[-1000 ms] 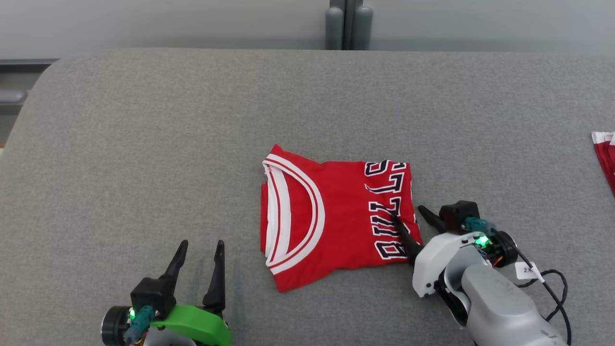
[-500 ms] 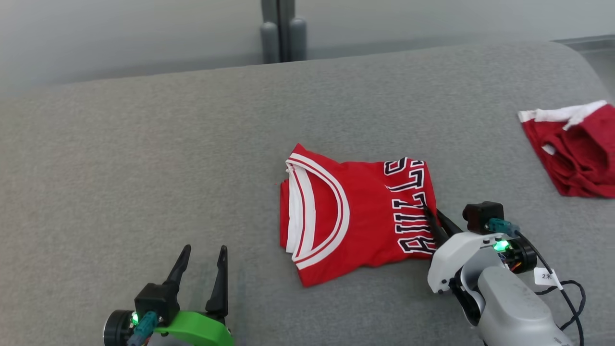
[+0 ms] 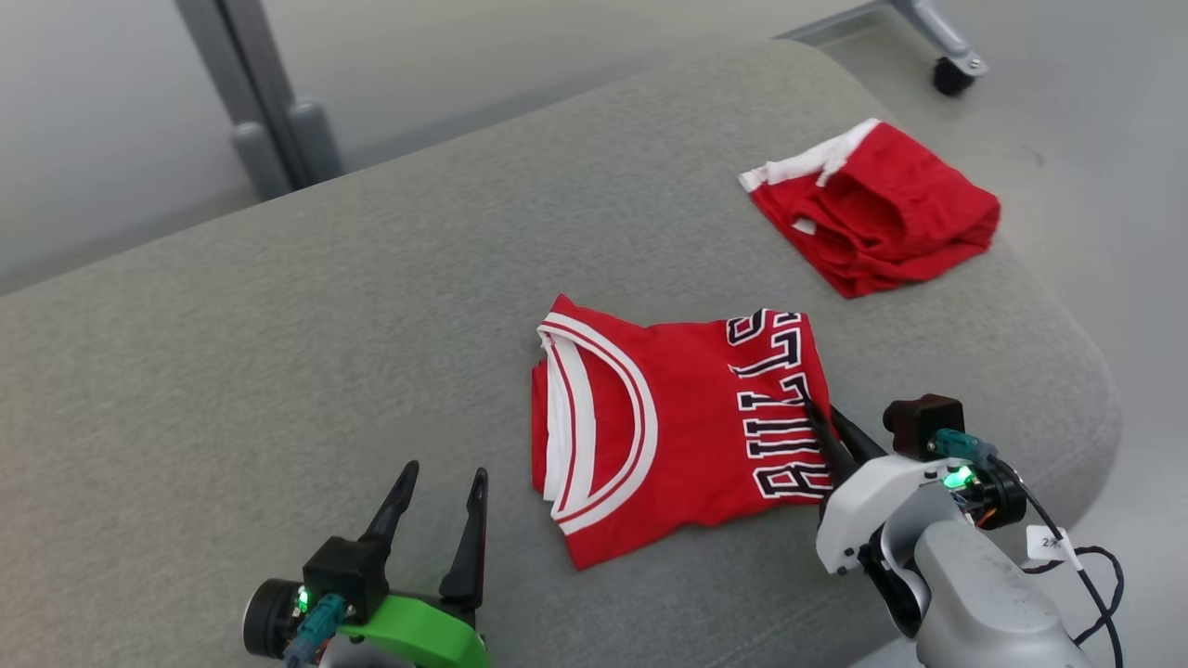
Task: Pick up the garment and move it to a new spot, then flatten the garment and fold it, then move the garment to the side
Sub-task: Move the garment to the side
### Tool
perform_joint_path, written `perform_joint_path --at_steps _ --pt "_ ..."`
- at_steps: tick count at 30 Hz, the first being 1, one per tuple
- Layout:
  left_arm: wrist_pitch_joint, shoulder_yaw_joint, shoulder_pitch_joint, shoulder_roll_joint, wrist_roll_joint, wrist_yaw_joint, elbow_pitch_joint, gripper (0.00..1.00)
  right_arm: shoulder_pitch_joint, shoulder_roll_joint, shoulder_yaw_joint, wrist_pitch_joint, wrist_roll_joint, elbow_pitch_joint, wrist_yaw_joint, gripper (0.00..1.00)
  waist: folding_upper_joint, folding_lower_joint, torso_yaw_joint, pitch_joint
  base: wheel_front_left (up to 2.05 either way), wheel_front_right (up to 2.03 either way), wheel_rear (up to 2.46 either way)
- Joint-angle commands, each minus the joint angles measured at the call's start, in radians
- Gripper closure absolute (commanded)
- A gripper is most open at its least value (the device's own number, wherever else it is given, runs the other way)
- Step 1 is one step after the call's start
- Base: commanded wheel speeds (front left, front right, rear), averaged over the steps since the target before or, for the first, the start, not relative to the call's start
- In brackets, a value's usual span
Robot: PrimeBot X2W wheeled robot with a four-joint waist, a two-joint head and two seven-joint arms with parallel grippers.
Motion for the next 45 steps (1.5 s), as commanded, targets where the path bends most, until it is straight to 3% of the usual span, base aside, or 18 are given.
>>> perform_joint_path --at_steps 1,12,15,20,24,27,34,35,36,41,45 --pt "0.001 -0.004 -0.016 0.004 -0.004 -0.002 -0.004 0.0 0.012 -0.004 -0.001 -0.002 0.006 -0.009 -0.002 1.0 -0.0001 0.0 -0.153 0.001 0.0 0.0 0.0" --pt "0.001 -0.005 -0.04 0.005 0.027 -0.002 0.008 0.0 -0.046 -0.001 0.011 -0.002 -0.019 -0.063 -0.002 1.0 -0.0001 0.0 -0.193 0.062 0.0 0.0 0.0" --pt "0.001 0.008 -0.057 0.016 0.043 -0.002 0.002 0.0 -0.134 -0.003 0.049 -0.002 -0.024 -0.073 -0.002 1.0 -0.0001 0.0 -0.173 0.114 0.0 0.0 0.0" --pt "0.001 0.009 -0.089 0.051 0.051 -0.002 -0.013 0.0 -0.298 -0.003 0.029 -0.002 -0.078 -0.037 -0.002 1.0 -0.0001 0.0 -0.122 0.192 0.0 0.0 0.0" --pt "0.001 0.007 -0.116 0.078 0.051 -0.002 -0.029 0.0 -0.433 -0.005 -0.089 0.003 -0.213 0.047 -0.002 1.0 -0.0001 0.0 -0.083 0.245 0.0 0.0 0.0" --pt "0.001 0.005 -0.141 0.092 0.048 -0.001 -0.039 0.0 -0.512 -0.054 -0.231 0.021 -0.363 0.093 -0.002 1.0 -0.0001 0.0 -0.052 0.275 0.0 0.0 0.0" --pt "0.001 0.005 -0.178 0.105 0.046 -0.001 -0.031 0.0 -0.526 -0.131 -0.589 0.102 -0.677 0.032 -0.002 1.0 -0.0001 0.0 0.01 0.312 0.0 0.0 0.0" --pt "0.001 0.01 -0.181 0.104 0.046 -0.001 -0.03 0.0 -0.518 -0.123 -0.637 0.102 -0.719 0.011 -0.002 0.55 -0.0001 0.0 0.016 0.314 0.0 0.0 0.0" --pt "0.001 0.013 -0.182 0.104 0.047 -0.001 -0.028 0.0 -0.511 -0.112 -0.673 0.101 -0.744 -0.001 -0.002 0.03 -0.0001 0.0 0.019 0.314 0.0 0.0 0.0" --pt "0.001 0.031 -0.169 0.096 0.053 0.0 -0.016 0.0 -0.491 -0.05 -0.826 0.042 -0.84 -0.052 -0.002 0.0 -0.0001 0.0 0.032 0.294 0.0 0.0 0.0" --pt "0.001 0.052 -0.149 0.084 0.057 0.0 -0.01 0.0 -0.486 -0.015 -0.837 0.003 -0.836 -0.038 -0.002 0.0 -0.0001 0.0 0.038 0.26 0.0 0.0 0.0"
